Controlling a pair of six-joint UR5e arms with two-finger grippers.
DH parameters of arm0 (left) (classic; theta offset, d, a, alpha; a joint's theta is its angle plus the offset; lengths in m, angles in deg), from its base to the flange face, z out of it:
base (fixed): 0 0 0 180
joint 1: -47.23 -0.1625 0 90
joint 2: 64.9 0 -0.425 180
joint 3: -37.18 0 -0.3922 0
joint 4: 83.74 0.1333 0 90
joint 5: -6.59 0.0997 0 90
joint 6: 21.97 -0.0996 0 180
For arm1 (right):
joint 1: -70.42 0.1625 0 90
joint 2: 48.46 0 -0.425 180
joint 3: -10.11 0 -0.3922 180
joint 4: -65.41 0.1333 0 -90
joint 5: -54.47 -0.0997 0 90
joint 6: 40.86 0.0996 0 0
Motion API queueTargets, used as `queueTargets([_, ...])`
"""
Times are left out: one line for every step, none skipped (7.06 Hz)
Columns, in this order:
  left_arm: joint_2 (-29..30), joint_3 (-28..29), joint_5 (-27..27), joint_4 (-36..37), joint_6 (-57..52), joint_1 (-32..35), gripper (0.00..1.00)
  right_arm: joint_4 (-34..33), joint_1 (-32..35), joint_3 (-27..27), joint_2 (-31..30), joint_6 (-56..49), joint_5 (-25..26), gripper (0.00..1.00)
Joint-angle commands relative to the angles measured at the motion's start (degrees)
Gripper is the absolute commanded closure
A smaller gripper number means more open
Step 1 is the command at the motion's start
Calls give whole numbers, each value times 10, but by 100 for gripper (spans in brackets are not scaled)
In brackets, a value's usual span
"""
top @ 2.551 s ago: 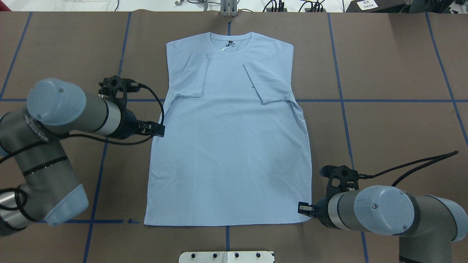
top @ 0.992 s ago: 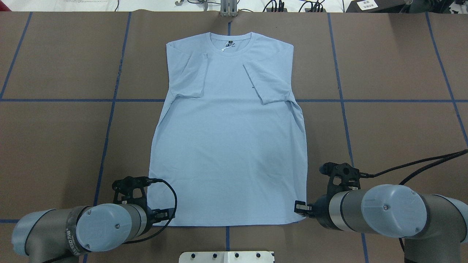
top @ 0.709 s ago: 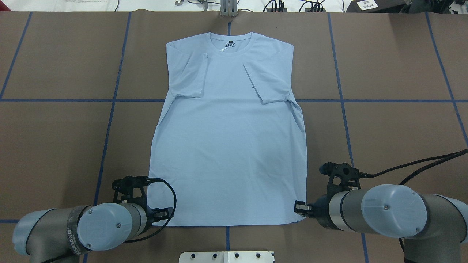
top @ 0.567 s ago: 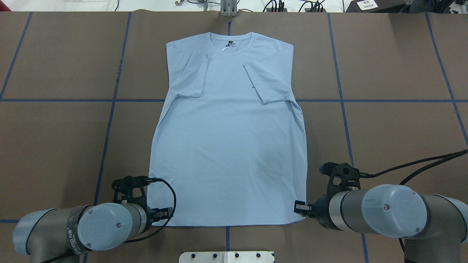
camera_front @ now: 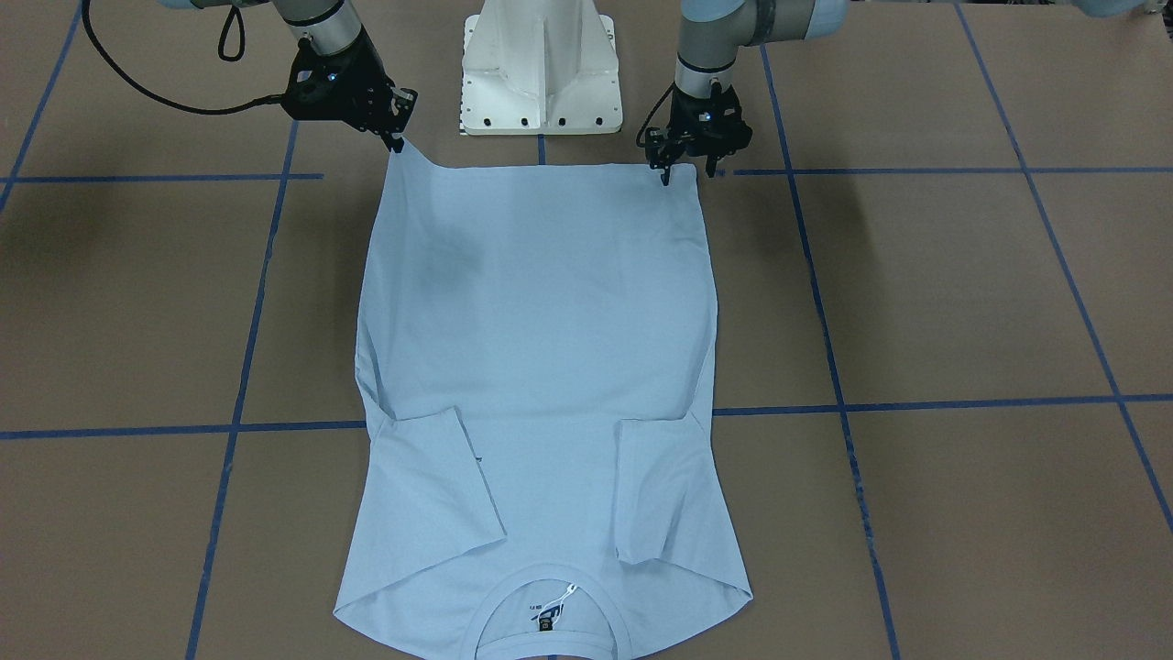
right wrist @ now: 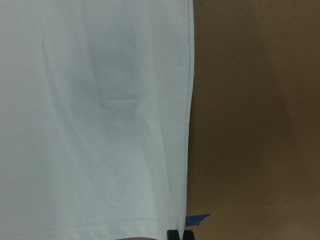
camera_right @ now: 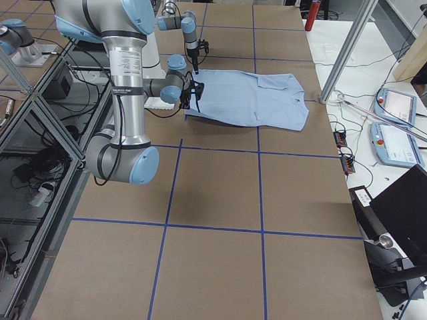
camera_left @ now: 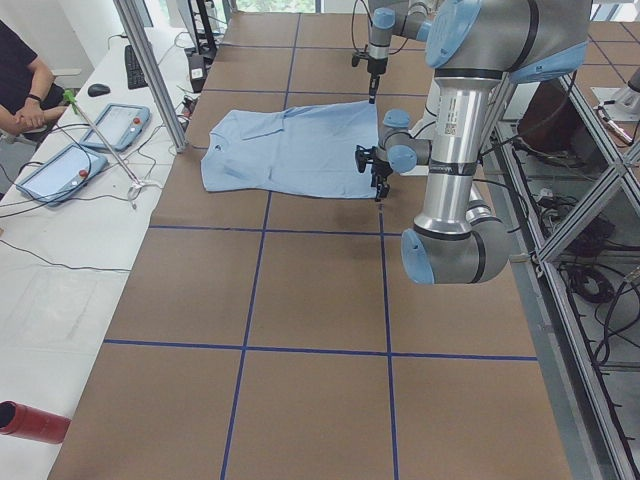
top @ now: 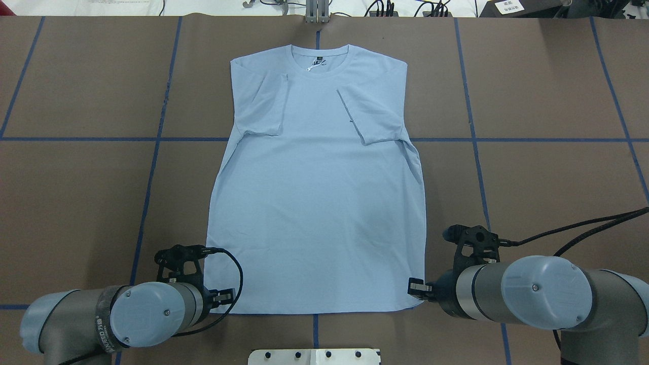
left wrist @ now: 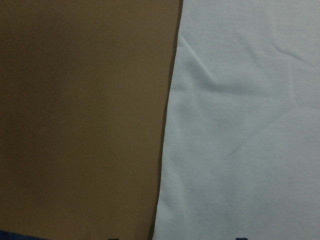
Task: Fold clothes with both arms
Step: 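Position the left gripper at the other hem corner and grasp both corners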
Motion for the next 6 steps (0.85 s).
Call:
queueTargets([-1,1,-1,0,1,-1,42,0,0,0,0,0,0,100])
queueTargets([-1,0,-1,-1,1,-1,49,0,0,0,0,0,0,100])
queueTargets([-1,-1,-2,0,1,0,52,0,0,0,0,0,0,100])
queueTargets([-1,-4,-2,0,1,-1,54,0,0,0,0,0,0,100])
queueTargets([0,-6,-2,0,2,-1,54,0,0,0,-1,0,0,100])
queueTargets([1,-6,-2,0,2,-3,53,0,0,0,-1,0,0,100])
